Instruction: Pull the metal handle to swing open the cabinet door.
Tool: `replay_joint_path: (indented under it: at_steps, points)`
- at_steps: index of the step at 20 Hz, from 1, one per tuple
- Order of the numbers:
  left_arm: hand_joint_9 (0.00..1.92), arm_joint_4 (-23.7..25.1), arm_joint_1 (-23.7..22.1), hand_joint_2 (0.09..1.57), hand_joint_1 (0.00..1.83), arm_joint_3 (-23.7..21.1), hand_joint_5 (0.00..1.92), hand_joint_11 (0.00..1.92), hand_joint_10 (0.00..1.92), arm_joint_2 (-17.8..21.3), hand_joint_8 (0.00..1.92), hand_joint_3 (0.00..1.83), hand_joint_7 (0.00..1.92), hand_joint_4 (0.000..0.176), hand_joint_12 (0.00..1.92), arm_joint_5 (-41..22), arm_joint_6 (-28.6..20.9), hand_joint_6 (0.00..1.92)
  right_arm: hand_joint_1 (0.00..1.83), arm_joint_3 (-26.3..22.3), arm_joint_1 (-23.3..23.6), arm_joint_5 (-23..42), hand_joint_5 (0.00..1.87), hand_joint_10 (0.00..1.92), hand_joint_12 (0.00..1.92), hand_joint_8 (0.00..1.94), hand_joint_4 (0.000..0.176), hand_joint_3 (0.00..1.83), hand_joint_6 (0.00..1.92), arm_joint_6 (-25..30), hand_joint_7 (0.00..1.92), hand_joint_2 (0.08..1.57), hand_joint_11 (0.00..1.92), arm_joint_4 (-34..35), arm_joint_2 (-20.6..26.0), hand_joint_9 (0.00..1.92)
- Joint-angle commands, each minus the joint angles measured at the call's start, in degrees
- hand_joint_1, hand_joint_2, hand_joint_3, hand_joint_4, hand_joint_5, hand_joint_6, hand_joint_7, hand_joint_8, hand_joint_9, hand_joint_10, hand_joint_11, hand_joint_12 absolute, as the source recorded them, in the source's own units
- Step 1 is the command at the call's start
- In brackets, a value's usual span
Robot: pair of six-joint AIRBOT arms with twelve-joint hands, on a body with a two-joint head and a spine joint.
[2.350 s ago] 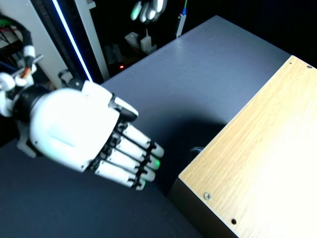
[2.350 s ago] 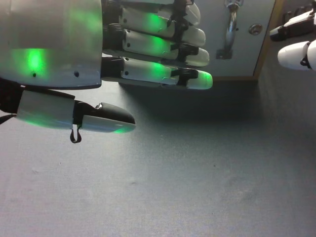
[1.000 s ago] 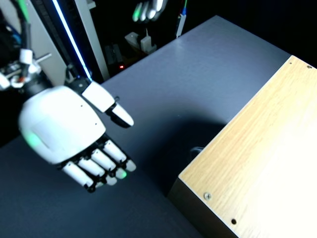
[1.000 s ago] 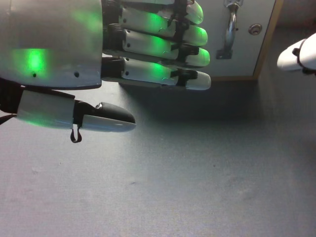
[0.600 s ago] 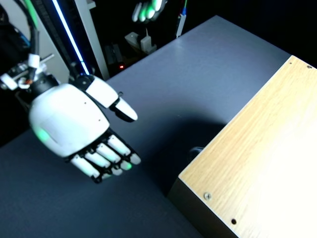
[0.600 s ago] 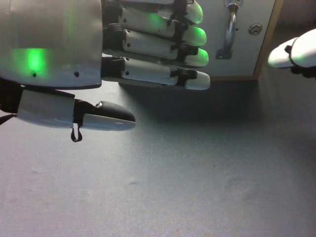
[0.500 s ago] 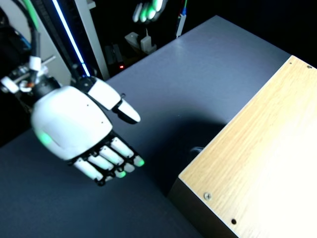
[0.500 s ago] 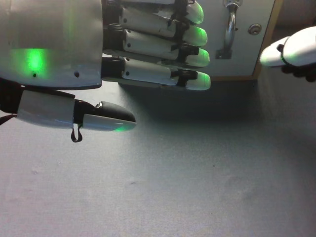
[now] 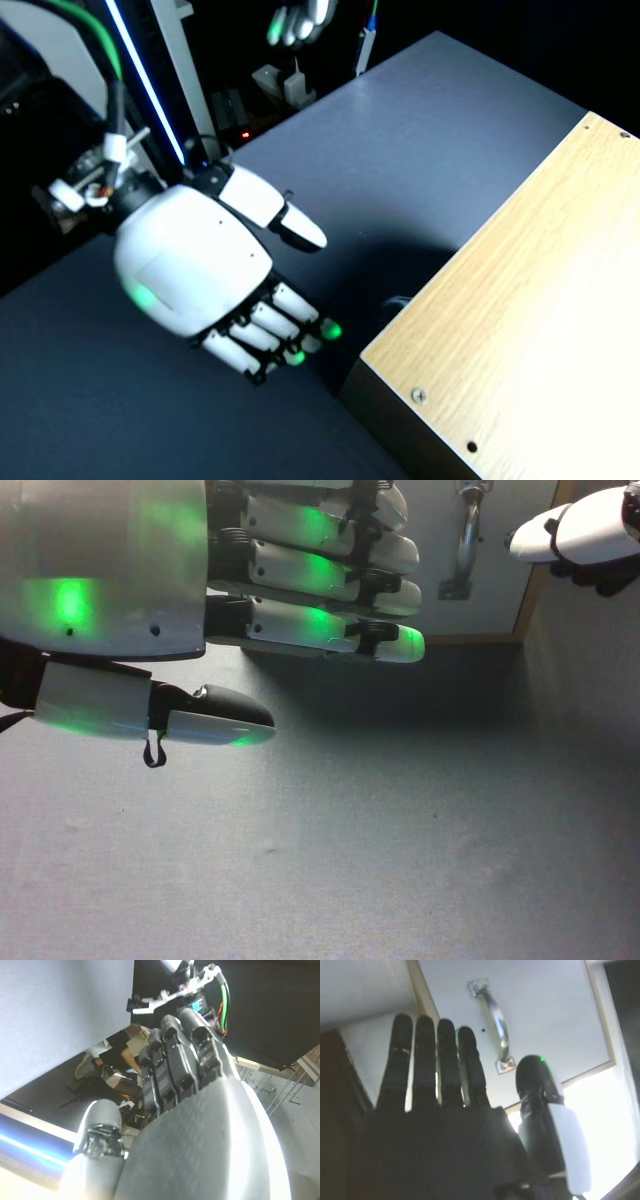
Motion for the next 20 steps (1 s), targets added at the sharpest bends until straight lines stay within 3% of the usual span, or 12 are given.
replay_joint_path:
  at_steps: [1, 20]
  points:
    - [0.36, -5.65, -0.5, 1.52, 0.0, 0.08, 0.36, 0.01, 0.0, 0.44, 0.0, 0.0, 0.39, 0.0, 0.78, -1.43, 0.46, 0.0, 0.0, 0.39, 0.22, 2.03, 0.31, 0.0, 0.85, 0.0, 0.0, 0.0, 0.0, 0.49, 0.33, 1.39, 0.0, -2.63, 0.19, 0.3]
    - [0.36, -5.65, -0.5, 1.52, 0.0, 0.08, 0.35, 0.0, 0.0, 0.44, 0.0, 0.0, 0.39, 0.0, 0.77, -1.43, 0.46, 0.0, 0.0, 3.62, -2.23, 7.03, 0.3, 0.0, 0.86, 0.0, 0.0, 0.0, 0.0, 10.26, 0.32, 1.39, 0.0, -2.82, -3.06, 0.3]
